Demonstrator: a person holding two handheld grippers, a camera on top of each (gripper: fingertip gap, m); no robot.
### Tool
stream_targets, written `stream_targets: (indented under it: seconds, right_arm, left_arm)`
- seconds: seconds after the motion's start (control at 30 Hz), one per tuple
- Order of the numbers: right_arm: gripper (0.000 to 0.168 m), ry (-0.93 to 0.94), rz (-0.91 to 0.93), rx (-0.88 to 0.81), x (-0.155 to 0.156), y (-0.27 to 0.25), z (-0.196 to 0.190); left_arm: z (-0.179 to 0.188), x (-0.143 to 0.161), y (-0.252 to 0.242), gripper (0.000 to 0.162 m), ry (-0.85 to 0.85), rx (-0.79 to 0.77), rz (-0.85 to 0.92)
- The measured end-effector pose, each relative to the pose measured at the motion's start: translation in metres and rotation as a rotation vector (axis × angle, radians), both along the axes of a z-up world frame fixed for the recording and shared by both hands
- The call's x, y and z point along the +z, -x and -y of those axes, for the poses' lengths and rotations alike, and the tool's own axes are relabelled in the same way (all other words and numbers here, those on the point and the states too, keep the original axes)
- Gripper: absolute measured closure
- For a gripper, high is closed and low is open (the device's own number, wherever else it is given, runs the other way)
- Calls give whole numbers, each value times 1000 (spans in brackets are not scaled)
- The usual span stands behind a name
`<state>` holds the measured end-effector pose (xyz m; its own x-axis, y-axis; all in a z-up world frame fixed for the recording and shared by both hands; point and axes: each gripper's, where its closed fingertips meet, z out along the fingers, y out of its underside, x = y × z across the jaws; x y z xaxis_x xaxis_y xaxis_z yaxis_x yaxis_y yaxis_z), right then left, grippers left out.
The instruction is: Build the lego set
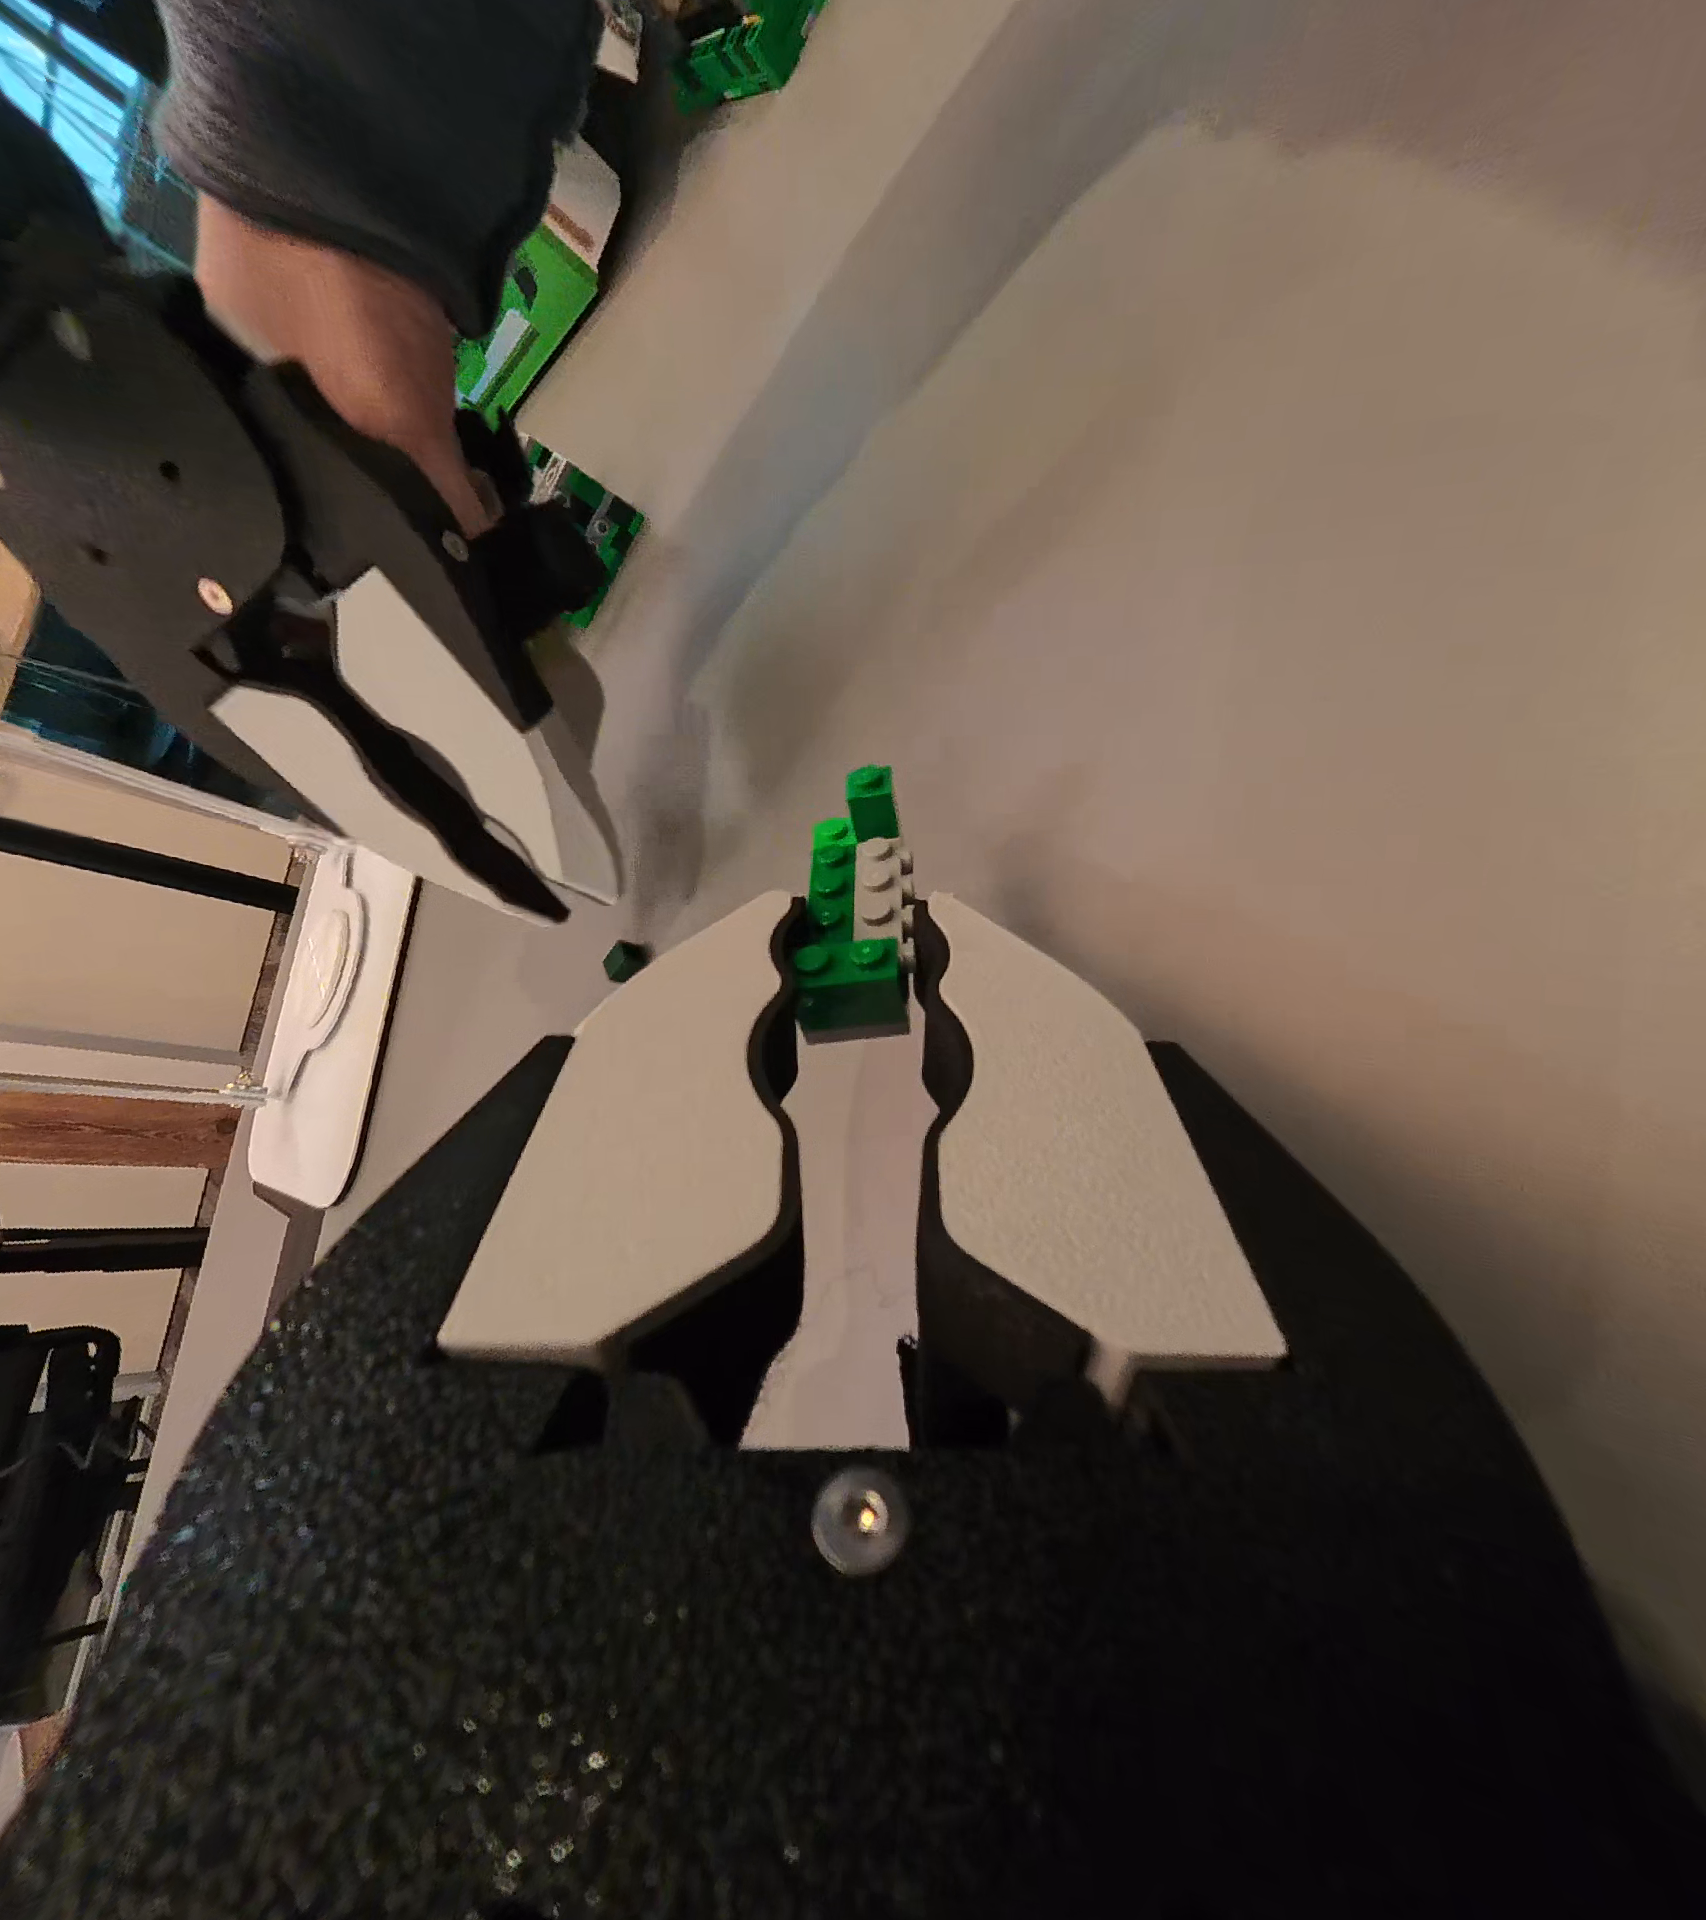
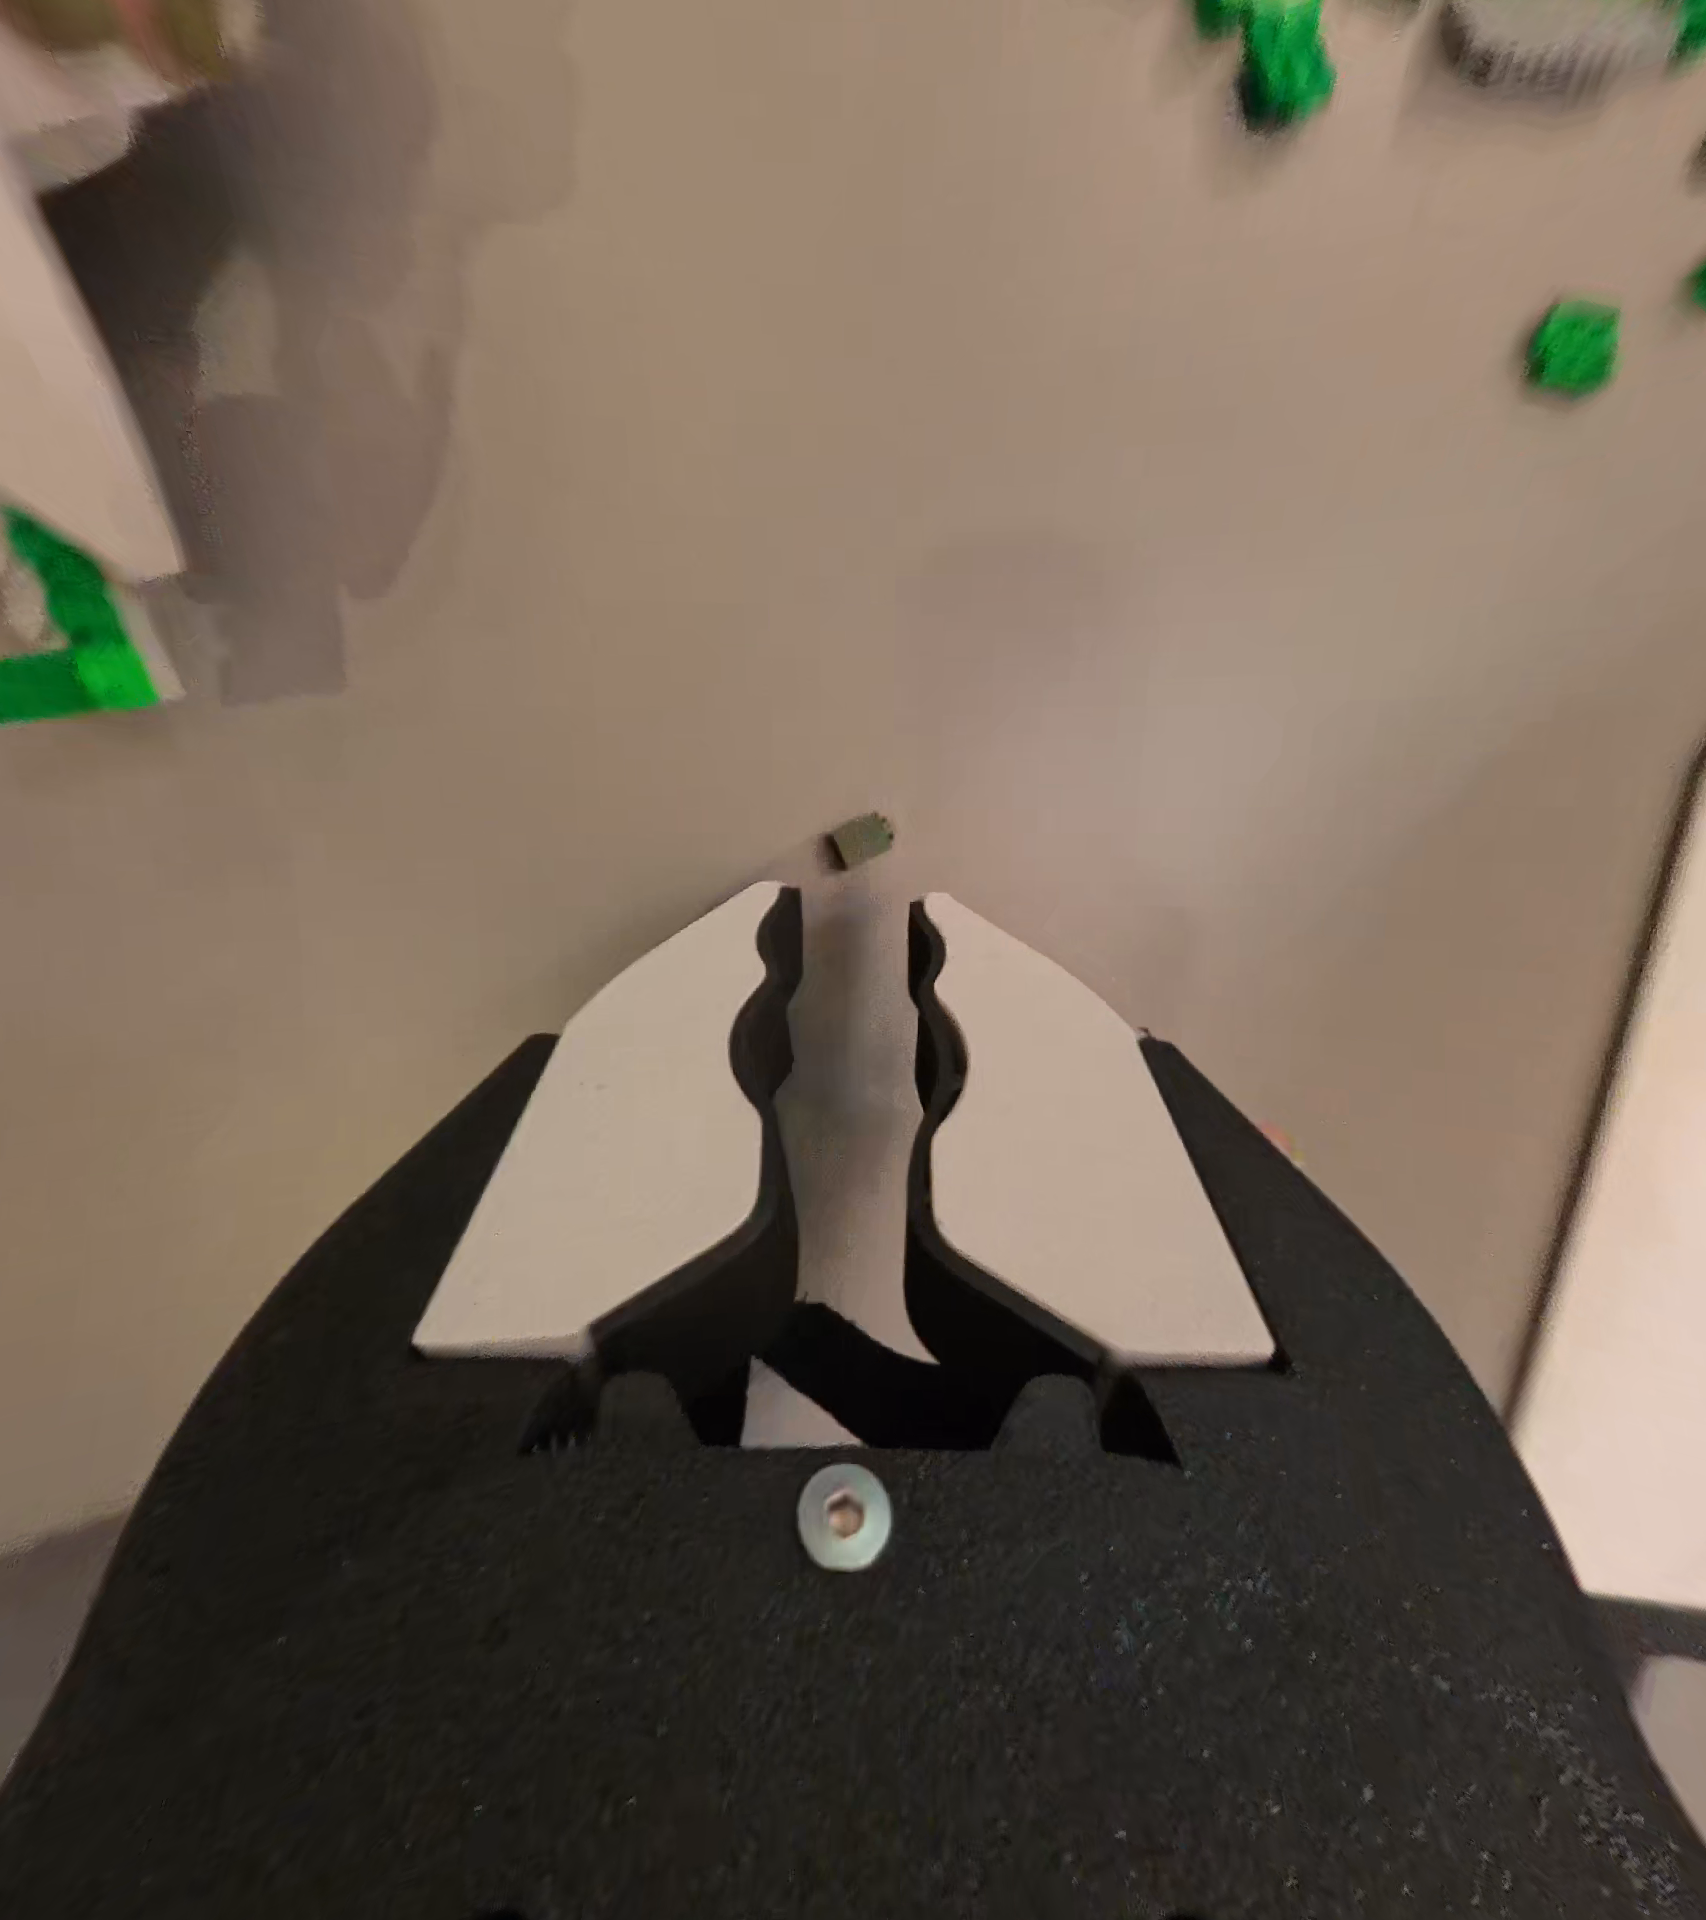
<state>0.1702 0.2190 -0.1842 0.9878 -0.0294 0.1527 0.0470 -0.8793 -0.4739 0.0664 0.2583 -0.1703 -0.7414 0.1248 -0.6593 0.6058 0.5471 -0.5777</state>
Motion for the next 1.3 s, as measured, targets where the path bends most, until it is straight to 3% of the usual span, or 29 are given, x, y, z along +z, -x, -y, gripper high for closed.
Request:
stream_targets:
  seconds: [0.13,0.23,0.33,0.57,0.63,0.87,0.97,1.03,1.1,1.17,1.3]
  right_arm:
    - [151,-18,-179,-328,-9,-16,-3]
    - [146,-131,-280,-459,3,-14,-14]
    - [137,-102,-341,-532,1,-6,-13]
    - [148,7,-196,-537,-15,-7,-15]
    - [168,32,-128,-525,-14,-9,-12]
    - [168,-202,-18,-211,8,51,-4]
    - [168,-99,4,-327,1,58,26]
    - [168,-160,-14,-441,9,47,26]
    - [157,-240,-91,-505,21,31,16]
    - [151,-238,-114,-487,26,11,3]
    - [148,-53,-94,-397,11,-18,-14]
  left_arm:
    - [-3,2,-4,143,6,17,-2]
    - [-3,1,-4,143,4,19,-10]
    - [-3,-1,-4,143,-5,16,-14]
    - [-4,-2,-5,143,-14,28,-24]
    - [-5,-2,-7,143,-11,40,-30]
    - [-8,-2,-12,143,21,79,-176]
    - [-11,-4,-15,143,11,95,-192]
    - [-11,-3,-17,143,15,104,-191]
    - [-11,-3,-19,143,23,111,-190]
    - [-11,-3,-20,143,27,113,-200]
    - [-13,-2,-20,143,31,117,-197]
